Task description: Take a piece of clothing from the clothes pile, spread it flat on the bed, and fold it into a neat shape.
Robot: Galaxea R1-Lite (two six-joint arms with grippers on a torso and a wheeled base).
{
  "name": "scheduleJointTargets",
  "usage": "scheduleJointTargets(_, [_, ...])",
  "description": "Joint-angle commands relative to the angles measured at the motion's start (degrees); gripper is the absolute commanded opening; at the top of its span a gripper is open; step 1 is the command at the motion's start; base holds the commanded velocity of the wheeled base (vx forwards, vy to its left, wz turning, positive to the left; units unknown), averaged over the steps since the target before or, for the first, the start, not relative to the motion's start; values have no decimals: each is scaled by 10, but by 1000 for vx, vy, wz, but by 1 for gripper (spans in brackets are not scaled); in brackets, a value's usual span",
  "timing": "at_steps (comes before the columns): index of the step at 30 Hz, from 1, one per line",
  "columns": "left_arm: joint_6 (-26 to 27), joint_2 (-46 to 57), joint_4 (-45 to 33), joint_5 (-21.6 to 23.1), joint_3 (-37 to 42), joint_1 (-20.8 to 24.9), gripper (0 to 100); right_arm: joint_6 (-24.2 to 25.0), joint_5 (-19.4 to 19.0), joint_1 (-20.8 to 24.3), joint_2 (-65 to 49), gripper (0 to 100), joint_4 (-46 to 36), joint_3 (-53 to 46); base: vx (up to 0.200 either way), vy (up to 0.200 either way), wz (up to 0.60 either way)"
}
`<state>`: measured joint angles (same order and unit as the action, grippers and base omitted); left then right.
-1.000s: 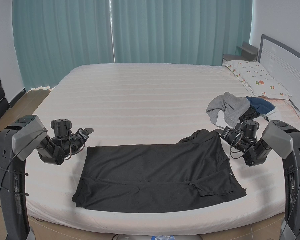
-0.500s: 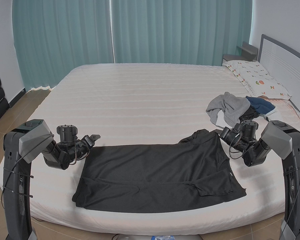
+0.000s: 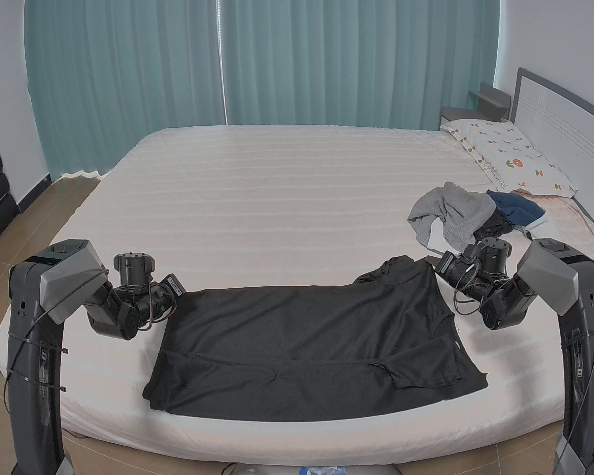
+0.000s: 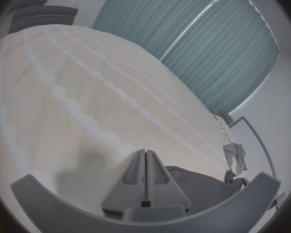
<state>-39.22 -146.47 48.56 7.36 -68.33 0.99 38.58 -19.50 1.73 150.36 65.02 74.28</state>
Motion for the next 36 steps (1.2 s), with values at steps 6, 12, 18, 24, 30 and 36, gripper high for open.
scheduleJointTargets(6, [-5, 15, 25, -16, 20, -3, 0, 3, 4, 0, -2, 0, 12, 4, 0, 0, 0])
scheduleJointTargets(12, [-15, 41, 49, -25, 42, -8, 0, 3, 6, 7, 0, 0, 27, 2, 0, 0, 0])
scheduleJointTargets(18, [-39, 74, 69, -24, 65, -18, 0, -3, 10, 10, 3, 0, 46, -3, 0, 0, 0])
scheduleJointTargets(24, [-39, 77, 69, -24, 66, -25, 0, -2, 36, 10, 6, 0, 69, 16, 0, 0, 0])
scheduleJointTargets(30, [-39, 83, 69, -24, 74, -27, 0, -3, 42, 10, 13, 0, 75, 9, 0, 0, 0])
scheduleJointTargets(36, [-38, 85, 69, -24, 78, -27, 0, -4, 41, 1, 5, 0, 89, -18, 0, 0, 0])
